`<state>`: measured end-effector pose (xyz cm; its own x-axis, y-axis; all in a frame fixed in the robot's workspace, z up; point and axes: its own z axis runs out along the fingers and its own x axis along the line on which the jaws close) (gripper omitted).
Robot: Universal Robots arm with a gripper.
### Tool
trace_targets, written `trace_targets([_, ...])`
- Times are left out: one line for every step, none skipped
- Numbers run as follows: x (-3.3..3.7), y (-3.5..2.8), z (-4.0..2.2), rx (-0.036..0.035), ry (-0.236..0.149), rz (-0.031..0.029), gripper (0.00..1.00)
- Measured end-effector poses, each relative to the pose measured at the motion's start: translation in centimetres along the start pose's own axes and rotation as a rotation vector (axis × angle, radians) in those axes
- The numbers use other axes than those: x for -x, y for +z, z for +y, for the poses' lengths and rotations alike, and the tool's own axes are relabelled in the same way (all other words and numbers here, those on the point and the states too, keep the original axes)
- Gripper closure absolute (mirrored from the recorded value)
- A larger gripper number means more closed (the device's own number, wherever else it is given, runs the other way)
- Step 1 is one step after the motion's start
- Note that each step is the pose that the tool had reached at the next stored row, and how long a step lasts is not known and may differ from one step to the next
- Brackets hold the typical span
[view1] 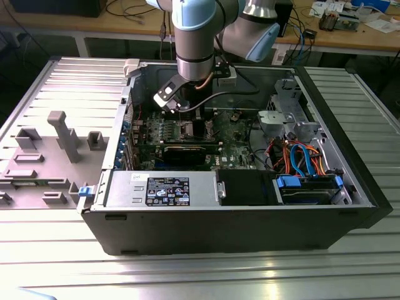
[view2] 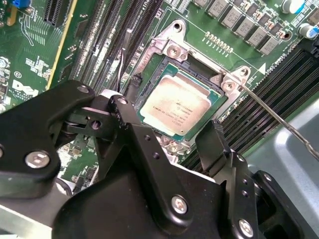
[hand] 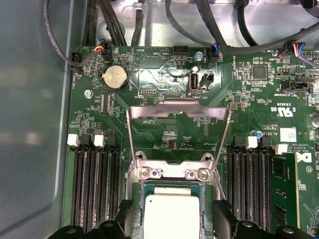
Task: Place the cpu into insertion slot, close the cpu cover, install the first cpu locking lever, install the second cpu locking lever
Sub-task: 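Place the cpu into insertion slot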
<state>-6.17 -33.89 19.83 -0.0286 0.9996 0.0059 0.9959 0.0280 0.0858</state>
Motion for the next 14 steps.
trace_targets([0.02,-0.02,-0.01,-0.0003,0.0,-0.0011,0.28])
trace_targets([0.02,-0.02,-0.01,-0.0002,0.0,-0.0004,0.28])
trace_targets([0.01,-0.01,-0.01,-0.0001,-0.001,-0.0001,0.35])
trace_targets([0.01,-0.01,-0.01,-0.0002,-0.001,-0.0003,0.42])
trace_targets([0.01,-0.01,0.0,-0.0001,-0.001,-0.0002,0.42])
trace_targets([0.01,0.0,0.0,-0.0001,-0.001,0.0,0.46])
trace_targets([0.01,0.0,0.0,0.0,-0.001,0.0001,0.46])
trace_targets([0.01,0.0,0.0,0.0,-0.001,0.0001,0.46])
trace_targets([0.0,0.0,0.0,0.0,-0.001,0.0002,0.46])
trace_targets([0.01,0.0,0.0,0.0,-0.001,0.0001,0.46])
trace_targets([0.01,0.0,0.0,0.0,-0.001,0.0001,0.46])
trace_targets([0.01,0.0,0.0,0.0,0.0,0.0001,0.46])
trace_targets([0.01,0.0,0.0,0.0,0.0,0.0,0.46])
trace_targets([0.0,0.01,0.01,0.0003,0.001,0.0002,0.46])
